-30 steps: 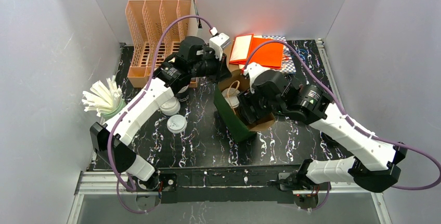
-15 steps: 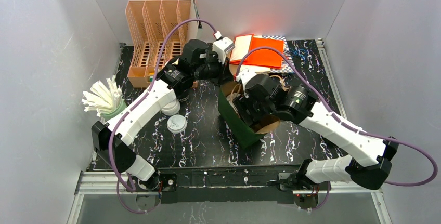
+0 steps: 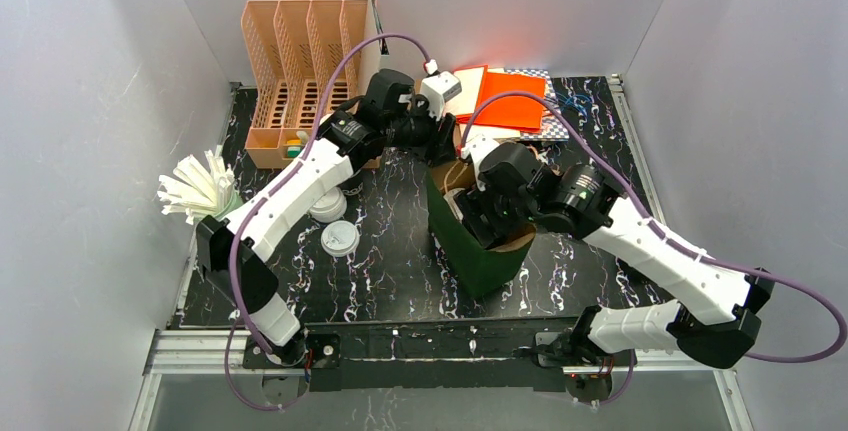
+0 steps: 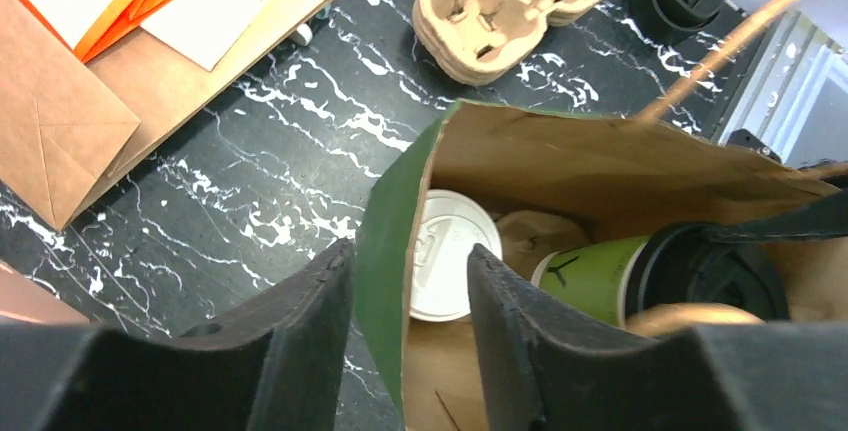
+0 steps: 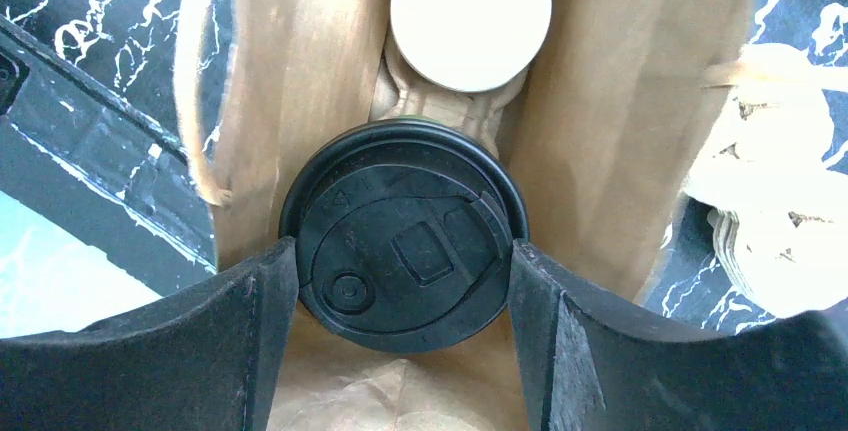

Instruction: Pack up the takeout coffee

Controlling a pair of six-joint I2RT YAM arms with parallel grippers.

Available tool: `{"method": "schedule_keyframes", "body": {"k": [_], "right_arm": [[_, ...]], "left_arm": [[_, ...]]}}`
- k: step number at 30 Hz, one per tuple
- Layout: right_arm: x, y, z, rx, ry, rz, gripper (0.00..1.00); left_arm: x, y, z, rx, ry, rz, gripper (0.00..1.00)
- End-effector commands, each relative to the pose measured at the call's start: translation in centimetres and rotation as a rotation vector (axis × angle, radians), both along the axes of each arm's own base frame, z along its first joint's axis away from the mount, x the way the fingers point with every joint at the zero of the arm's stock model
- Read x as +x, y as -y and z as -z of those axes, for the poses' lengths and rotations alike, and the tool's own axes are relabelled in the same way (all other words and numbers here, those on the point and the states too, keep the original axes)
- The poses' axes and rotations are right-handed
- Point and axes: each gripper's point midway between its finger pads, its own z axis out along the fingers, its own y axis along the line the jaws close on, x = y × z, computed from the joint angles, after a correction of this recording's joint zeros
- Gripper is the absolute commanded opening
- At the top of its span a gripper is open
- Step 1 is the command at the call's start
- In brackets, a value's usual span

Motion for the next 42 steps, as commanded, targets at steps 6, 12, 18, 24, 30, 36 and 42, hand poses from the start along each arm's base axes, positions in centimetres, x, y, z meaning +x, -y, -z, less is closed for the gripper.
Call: {"method": "schedule_keyframes", "body": {"k": [6,12,18,24,30,36,42], "right_arm": [[-0.6,1.3,-1.6,0.04,0.01,0.021,0.31],[-0.6,1.7,-1.5,0.032,0.013,0.023,0.3],[-0.7,1.7,-1.3,0.034,0.013,0.018,0.29],[-0.8,2.0,-1.1,0.025,0.003,0.017,0.29],[0.6,2.5,-2.0,0.037,0.088,0.063,0.27],[1.4,2.2,-3.7,0.151,0.197,0.062,0.26],[2.0,3.7,-1.7,0.131,0.286,0.071,0.27]], "left_arm": [[0.9,-0.5,0.5,0.111,-0.008,0.003,0.54],[1.1,0.5,1.4,0.139,-0.054,0.064,0.56],[0.8,1.9,2.8,0.131,-0.162,0.086,0.5],[0.4,1.8,2.4,0.137,-0.14,0.121,0.34],[1.6,2.0,-1.4,0.111,-0.005,0.122,0.0],[1.4,2.0,-4.9,-0.006,0.118,0.085,0.0],[0.2,1.7,-6.7,-0.057,0.163,0.072,0.0]]}}
